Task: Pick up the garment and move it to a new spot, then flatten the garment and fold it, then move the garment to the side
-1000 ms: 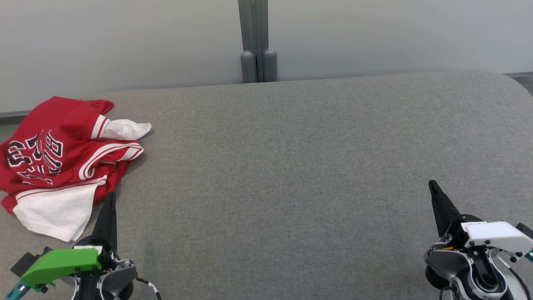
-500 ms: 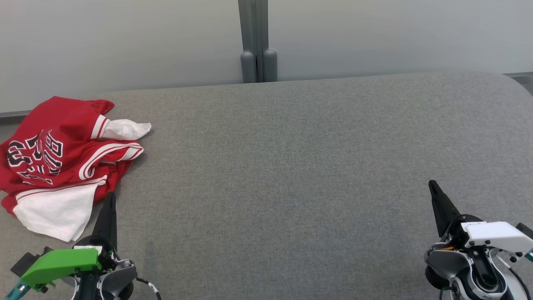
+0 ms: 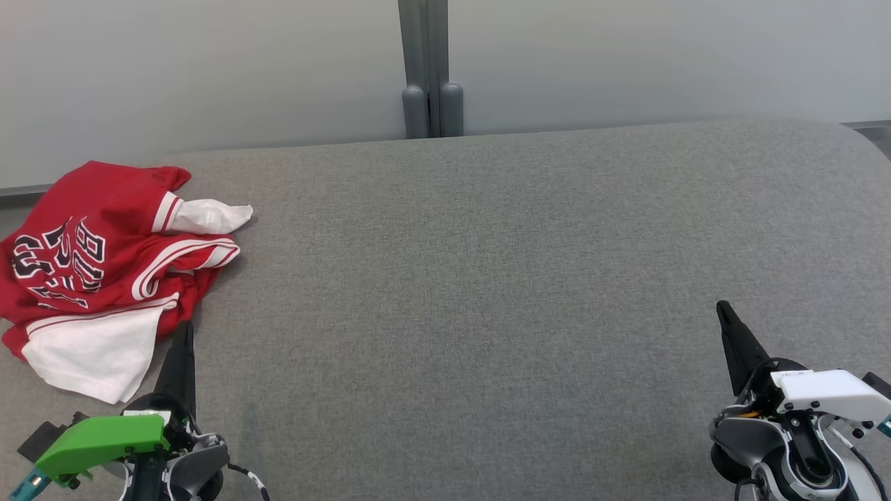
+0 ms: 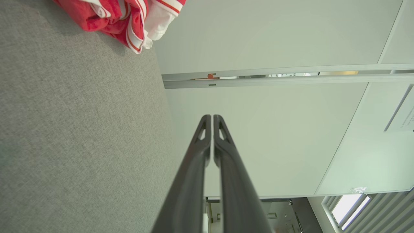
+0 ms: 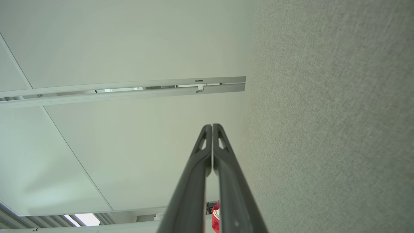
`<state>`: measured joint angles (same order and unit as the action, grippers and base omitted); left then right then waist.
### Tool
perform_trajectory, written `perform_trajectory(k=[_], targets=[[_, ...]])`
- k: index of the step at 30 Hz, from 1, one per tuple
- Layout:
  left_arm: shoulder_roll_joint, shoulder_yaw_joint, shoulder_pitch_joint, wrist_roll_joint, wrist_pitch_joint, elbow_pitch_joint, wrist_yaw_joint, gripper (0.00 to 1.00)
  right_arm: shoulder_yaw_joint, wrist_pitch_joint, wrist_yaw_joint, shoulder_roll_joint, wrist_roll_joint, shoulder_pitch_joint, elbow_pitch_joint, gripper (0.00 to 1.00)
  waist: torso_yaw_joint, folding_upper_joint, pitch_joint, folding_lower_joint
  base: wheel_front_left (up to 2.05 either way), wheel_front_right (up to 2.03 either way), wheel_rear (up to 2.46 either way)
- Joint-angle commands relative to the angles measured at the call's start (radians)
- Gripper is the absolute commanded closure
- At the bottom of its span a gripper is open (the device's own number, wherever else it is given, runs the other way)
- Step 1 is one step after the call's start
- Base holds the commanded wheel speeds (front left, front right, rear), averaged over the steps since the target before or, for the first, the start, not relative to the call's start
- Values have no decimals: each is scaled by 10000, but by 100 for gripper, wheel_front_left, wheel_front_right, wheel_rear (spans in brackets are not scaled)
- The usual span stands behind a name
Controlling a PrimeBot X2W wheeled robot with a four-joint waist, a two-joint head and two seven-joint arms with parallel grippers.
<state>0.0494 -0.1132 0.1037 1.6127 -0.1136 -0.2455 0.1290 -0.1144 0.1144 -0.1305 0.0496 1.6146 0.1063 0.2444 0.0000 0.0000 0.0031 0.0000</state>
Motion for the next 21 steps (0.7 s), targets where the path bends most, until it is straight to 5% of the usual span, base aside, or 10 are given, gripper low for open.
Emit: perform_trajectory(k=[1, 21], targets=[[16, -20, 111, 5, -38, 17, 42, 100, 0, 18, -4, 9, -35, 52, 12, 100, 0, 0, 0, 0, 0, 0, 0], [16, -20, 112, 5, -38, 17, 42, 100, 0, 18, -4, 9, -35, 52, 12, 100, 0, 0, 0, 0, 0, 0, 0]])
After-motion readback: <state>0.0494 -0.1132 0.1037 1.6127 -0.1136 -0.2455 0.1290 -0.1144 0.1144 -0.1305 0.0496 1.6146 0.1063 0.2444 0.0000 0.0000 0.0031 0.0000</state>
